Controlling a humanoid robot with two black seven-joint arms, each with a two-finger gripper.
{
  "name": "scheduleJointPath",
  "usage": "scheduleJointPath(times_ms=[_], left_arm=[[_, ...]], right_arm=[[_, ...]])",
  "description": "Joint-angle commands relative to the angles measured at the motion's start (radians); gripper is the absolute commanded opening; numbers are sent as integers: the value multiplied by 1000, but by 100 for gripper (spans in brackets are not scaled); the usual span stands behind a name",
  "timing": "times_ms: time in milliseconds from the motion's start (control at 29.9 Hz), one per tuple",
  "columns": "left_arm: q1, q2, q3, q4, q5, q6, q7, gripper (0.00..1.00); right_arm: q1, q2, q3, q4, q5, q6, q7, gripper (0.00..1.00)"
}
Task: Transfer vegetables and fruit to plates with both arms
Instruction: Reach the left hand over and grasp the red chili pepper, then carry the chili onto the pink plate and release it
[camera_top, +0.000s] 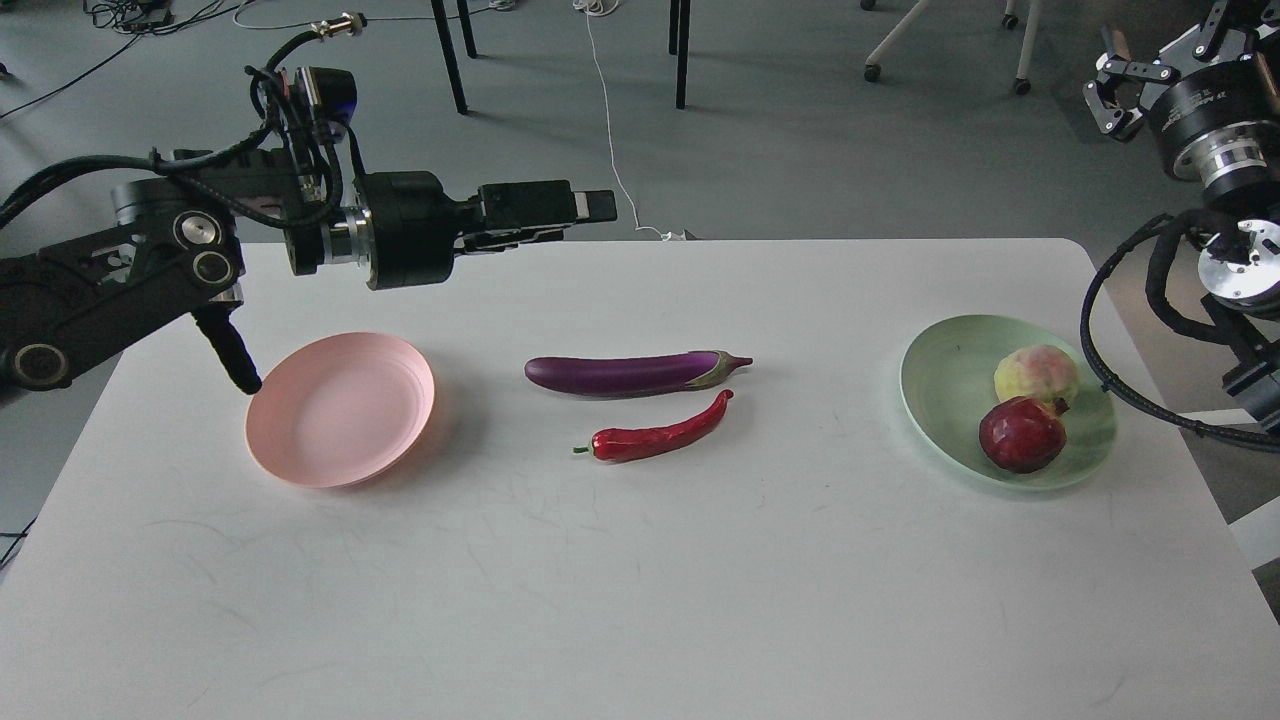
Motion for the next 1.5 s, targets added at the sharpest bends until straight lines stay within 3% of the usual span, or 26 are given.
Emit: scheduleJointPath(times_ms=[0,200,434,568,735,1203,1470], left_arm=[[6,-46,2,-32,190,0,12,98],[13,-187,51,-31,584,0,12,98],[67,-291,149,18,881,0,10,87],[95,-306,185,101,945,0,10,75],[104,-359,220,255,959,85,10,66],[116,-448,245,316,956,96,16,63],[138,-443,245,321,956,96,18,27]], right_arm=[[-105,0,118,-2,10,62,-2,98],[-210,1,169,5,77,62,-2,98],[-258,0,169,5,87,62,4,98],[-274,0,169,6,85,62,17,98],[-279,0,169,6,85,62,19,98],[-279,1,153,-5,81,62,19,99],[-285,3,152,-8,81,62,19,99]])
